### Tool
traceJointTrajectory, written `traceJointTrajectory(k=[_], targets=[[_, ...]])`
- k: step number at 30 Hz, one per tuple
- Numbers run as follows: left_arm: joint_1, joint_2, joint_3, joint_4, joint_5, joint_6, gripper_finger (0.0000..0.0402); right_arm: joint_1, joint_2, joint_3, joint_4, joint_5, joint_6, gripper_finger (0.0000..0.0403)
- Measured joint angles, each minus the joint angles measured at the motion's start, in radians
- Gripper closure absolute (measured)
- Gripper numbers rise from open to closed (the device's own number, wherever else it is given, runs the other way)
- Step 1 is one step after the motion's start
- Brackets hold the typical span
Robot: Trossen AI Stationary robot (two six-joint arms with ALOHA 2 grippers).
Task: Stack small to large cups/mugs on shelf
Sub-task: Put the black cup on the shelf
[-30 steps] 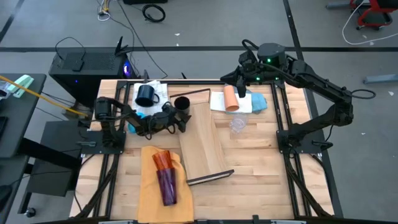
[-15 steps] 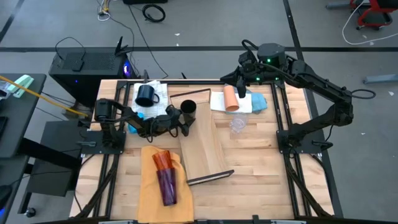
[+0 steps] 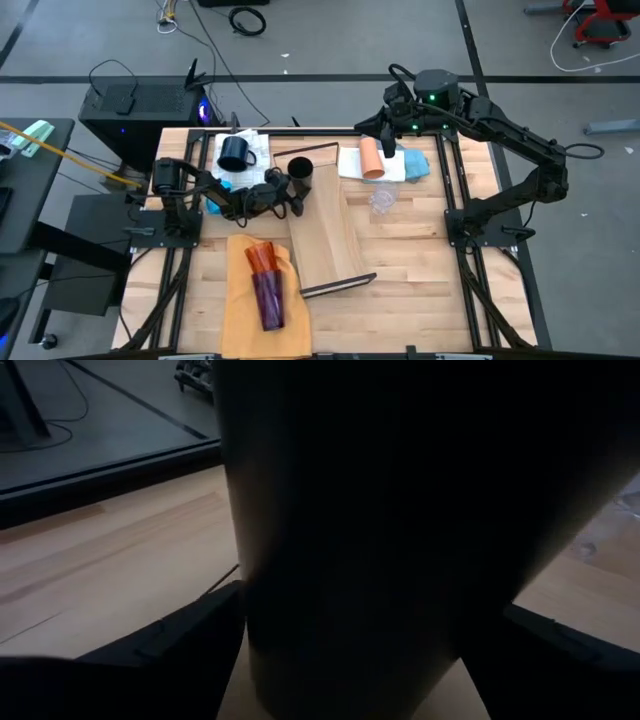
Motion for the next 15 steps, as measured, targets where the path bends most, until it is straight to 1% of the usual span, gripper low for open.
traceJointTrajectory(k=[4, 7, 12, 15], targets=[[0.0, 0.0, 0.0, -0.002, 0.0, 0.0, 0.0086, 0.0, 0.0, 0.0, 0.0, 0.0, 0.0, 0.0379], [0.0, -0.001, 0.0, -0.005, 0.0, 0.001, 0.0093, 0.0, 0.0, 0.0, 0.0, 0.0, 0.0, 0.0379], [0.0, -0.002, 0.001, -0.027, -0.011, -0.001, 0.0076, 0.0, 0.0, 0.0, 0.0, 0.0, 0.0, 0.0379], [-0.001, 0.0, -0.002, -0.07, -0.024, -0.006, 0.0069, 0.0, 0.0, 0.0, 0.0, 0.0, 0.0, 0.0379]])
